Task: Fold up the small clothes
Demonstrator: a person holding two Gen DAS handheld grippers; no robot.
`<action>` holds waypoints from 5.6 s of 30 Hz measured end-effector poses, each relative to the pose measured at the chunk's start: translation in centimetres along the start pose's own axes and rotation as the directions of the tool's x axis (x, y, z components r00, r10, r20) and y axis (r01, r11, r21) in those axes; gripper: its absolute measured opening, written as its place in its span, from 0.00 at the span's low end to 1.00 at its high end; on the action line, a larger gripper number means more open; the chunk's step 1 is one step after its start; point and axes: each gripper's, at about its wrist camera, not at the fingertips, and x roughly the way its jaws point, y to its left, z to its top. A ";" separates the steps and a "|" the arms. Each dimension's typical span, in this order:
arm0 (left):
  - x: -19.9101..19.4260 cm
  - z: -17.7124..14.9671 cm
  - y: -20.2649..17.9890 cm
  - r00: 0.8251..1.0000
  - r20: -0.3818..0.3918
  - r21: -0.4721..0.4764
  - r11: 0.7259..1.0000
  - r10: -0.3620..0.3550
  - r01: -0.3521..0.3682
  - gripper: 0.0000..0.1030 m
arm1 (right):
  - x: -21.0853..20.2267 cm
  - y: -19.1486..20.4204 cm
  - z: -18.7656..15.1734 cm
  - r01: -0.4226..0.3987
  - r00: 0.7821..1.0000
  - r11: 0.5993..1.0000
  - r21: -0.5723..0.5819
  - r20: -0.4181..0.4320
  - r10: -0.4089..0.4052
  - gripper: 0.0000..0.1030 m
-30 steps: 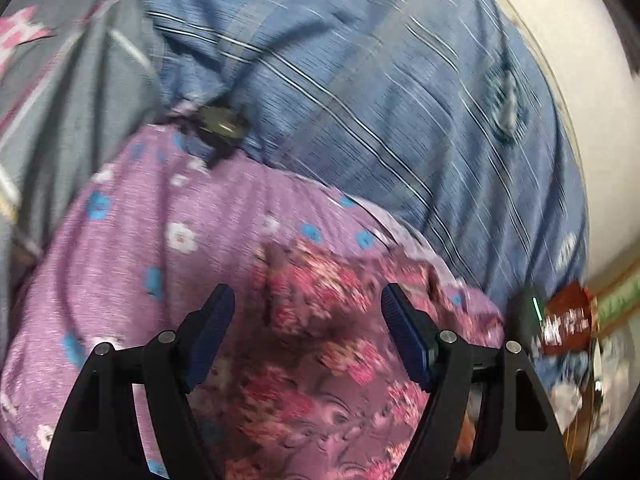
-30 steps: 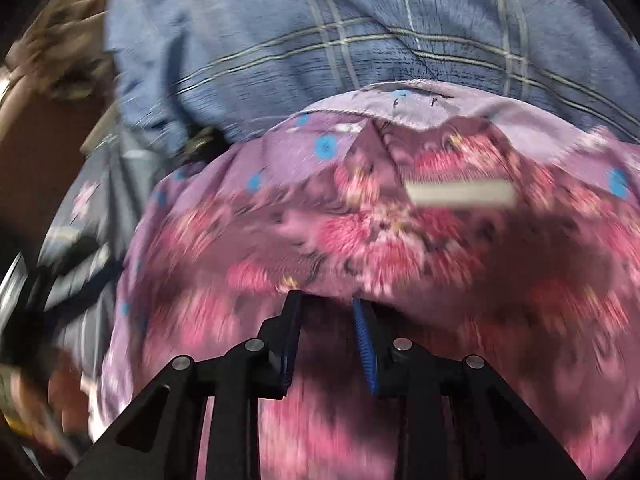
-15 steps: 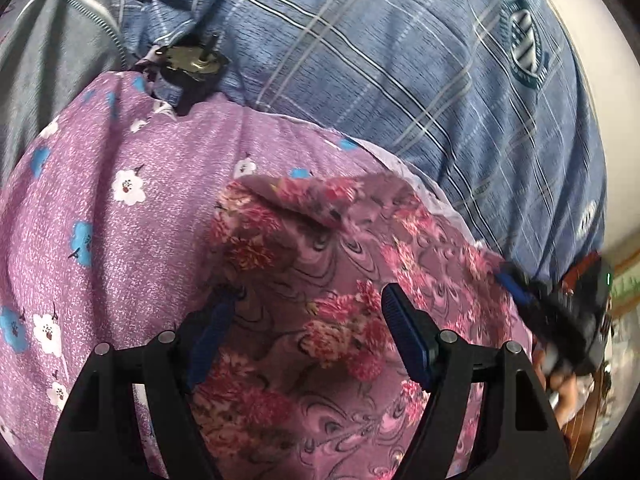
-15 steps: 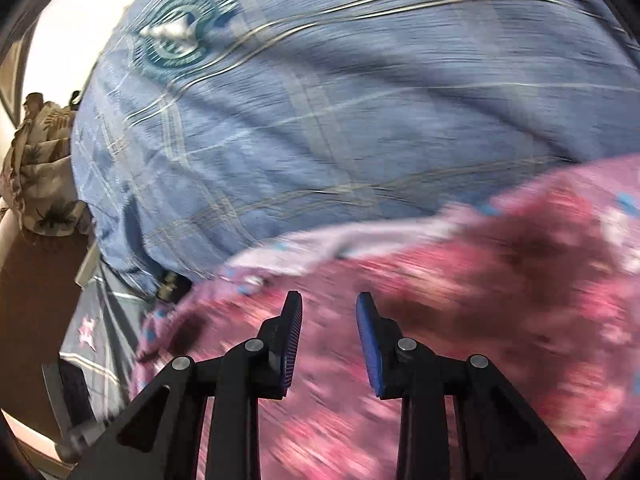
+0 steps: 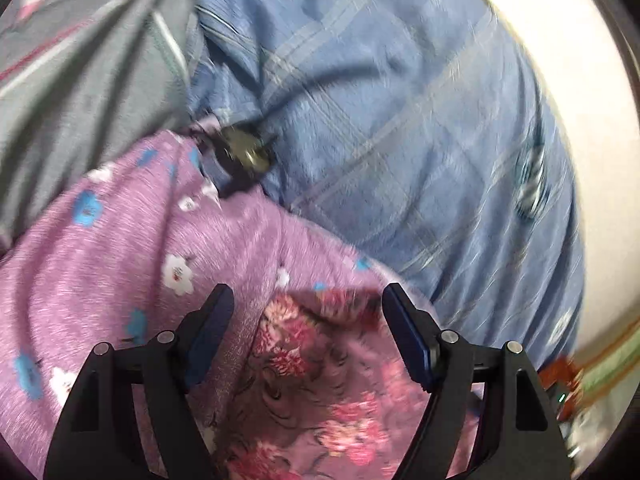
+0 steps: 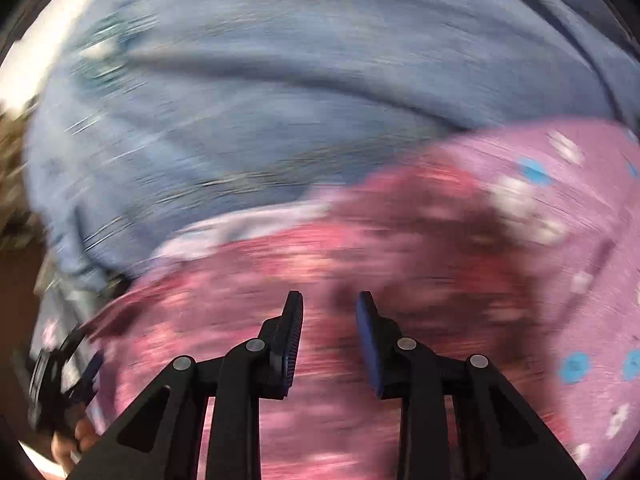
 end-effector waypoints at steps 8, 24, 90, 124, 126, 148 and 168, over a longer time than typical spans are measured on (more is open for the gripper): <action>-2.6 1.3 1.0 0.986 -0.043 0.031 0.987 0.161 -0.160 0.79 | 6.7 16.2 -2.6 -0.227 0.963 0.943 -0.244 -0.198 0.181 0.29; -0.3 0.0 0.2 0.922 -0.222 0.250 0.932 0.318 -0.262 0.79 | 8.9 14.9 -1.4 -0.204 0.960 0.979 -0.011 -0.196 0.198 0.46; -10.6 -12.4 -2.0 0.975 -0.165 -0.086 0.987 -0.146 0.133 0.06 | -12.2 -7.2 -15.1 -0.277 0.944 0.910 0.309 0.265 0.197 0.07; -10.5 -23.6 -7.1 0.851 -0.183 0.613 0.734 0.492 -0.292 0.89 | -13.6 -8.4 -14.9 -0.019 0.998 0.986 0.166 0.056 0.010 0.22; -10.8 -23.9 -7.2 0.858 -0.145 0.631 0.714 0.492 -0.303 0.93 | -10.1 -8.4 -14.3 -0.005 1.000 0.981 0.195 -0.026 0.011 0.22; -9.6 -24.1 -12.4 0.839 -0.170 0.652 0.697 0.517 -0.298 1.00 | -14.1 -18.1 -20.3 -0.305 0.940 0.804 0.510 0.024 0.341 0.59; -15.5 -12.2 -5.5 0.872 -0.174 0.481 0.813 0.457 -0.329 1.00 | -16.4 -1.3 -12.2 -0.232 0.966 0.961 0.152 -0.081 0.246 0.15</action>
